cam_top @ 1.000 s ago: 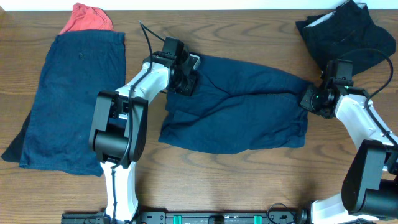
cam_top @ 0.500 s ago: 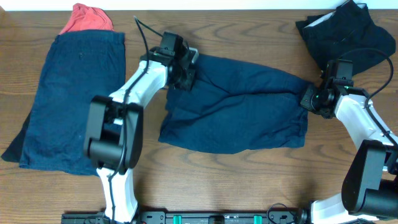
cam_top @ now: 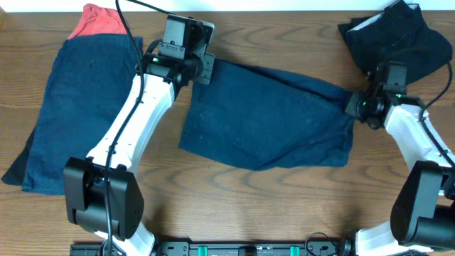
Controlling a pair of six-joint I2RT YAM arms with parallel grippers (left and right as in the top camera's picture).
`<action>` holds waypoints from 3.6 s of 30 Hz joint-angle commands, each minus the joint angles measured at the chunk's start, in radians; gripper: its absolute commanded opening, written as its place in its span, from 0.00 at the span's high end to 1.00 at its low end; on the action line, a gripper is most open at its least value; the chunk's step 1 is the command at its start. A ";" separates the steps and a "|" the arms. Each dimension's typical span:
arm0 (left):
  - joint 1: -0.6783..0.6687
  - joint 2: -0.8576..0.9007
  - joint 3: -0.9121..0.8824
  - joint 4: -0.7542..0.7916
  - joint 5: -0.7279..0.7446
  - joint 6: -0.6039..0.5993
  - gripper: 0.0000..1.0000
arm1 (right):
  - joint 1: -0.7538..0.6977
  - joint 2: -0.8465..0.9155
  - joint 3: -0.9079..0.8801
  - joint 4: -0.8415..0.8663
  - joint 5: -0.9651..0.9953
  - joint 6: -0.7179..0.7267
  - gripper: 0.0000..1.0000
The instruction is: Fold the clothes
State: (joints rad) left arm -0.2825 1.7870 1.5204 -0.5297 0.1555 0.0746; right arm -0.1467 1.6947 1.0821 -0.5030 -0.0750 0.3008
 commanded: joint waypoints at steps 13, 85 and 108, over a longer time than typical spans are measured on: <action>0.006 0.042 0.015 0.216 -0.223 -0.009 0.94 | -0.025 -0.006 0.066 0.103 0.055 -0.101 0.99; -0.047 0.023 -0.025 0.124 -0.412 -0.258 0.94 | -0.007 -0.174 0.065 -0.269 -0.058 -0.157 0.99; -0.045 0.366 -0.025 0.649 -0.410 -0.201 0.94 | -0.011 0.071 0.065 0.004 -0.049 -0.138 0.99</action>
State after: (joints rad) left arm -0.3466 2.1181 1.4971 0.0895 -0.2142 -0.1341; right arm -0.1463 1.7607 1.1370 -0.5095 -0.1757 0.1642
